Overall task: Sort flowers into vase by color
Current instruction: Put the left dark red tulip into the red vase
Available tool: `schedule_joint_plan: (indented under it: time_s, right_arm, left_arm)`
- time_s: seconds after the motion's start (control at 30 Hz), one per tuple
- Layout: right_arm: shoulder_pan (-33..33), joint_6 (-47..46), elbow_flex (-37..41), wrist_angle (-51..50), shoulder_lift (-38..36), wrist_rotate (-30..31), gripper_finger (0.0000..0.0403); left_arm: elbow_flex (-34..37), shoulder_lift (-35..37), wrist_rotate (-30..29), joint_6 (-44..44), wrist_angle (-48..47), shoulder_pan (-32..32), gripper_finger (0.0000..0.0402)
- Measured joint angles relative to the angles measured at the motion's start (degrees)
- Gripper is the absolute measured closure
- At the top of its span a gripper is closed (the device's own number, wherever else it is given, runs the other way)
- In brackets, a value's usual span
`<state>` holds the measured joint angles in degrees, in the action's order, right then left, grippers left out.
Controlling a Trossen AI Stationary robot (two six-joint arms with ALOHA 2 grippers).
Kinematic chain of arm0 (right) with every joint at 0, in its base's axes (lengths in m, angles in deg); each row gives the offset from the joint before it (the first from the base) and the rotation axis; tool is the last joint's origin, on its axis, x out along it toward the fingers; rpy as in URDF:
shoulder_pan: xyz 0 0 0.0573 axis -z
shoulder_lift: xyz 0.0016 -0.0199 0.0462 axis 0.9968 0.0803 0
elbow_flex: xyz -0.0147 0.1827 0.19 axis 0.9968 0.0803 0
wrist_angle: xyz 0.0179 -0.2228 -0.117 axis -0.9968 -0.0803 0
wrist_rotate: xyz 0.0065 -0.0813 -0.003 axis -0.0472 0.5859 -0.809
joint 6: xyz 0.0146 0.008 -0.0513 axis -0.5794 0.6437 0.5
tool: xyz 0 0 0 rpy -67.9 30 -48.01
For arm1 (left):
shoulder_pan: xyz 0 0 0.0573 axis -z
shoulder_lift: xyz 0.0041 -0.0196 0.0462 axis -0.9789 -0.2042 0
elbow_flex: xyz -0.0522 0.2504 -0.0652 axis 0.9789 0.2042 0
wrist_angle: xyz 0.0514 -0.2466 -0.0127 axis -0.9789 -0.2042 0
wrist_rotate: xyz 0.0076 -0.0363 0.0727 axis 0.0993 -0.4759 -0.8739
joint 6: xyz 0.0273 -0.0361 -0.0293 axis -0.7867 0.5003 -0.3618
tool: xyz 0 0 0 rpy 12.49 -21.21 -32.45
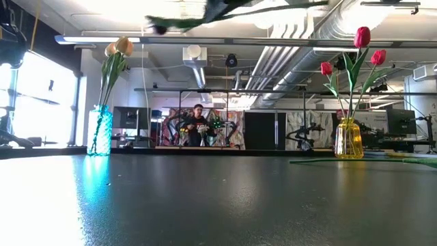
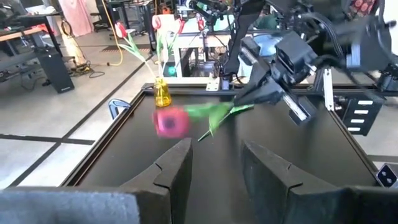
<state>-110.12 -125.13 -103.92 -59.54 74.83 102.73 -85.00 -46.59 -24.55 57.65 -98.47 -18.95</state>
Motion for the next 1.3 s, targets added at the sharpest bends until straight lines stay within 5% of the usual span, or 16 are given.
schedule_joint_plan:
  time_s: [0.17, 0.53, 0.9, 1.3]
  right_arm:
    - [2.23, 17.10, -1.49, 8.11, 0.00, -14.43, 0.0403]
    - [7.84, 28.75, -3.25, 4.84, -2.65, -49.32, 0.0403]
    - [11.67, 29.33, -3.20, -3.66, -9.41, -52.54, 0.0403]
    - [16.97, 30.81, 1.79, -8.23, -11.46, -64.01, 0.0403]
  left_arm:
    - [0.00, 0.00, 1.17, -0.06, -0.14, 0.00, 0.0280]
    - [0.00, -0.08, 1.75, -0.47, -0.60, 0.00, 0.0280]
    - [0.00, -2.32, 3.46, 0.61, -1.66, 0.02, 0.0280]
    - [0.00, -5.22, 7.26, 2.90, -2.98, 0.02, 0.0280]
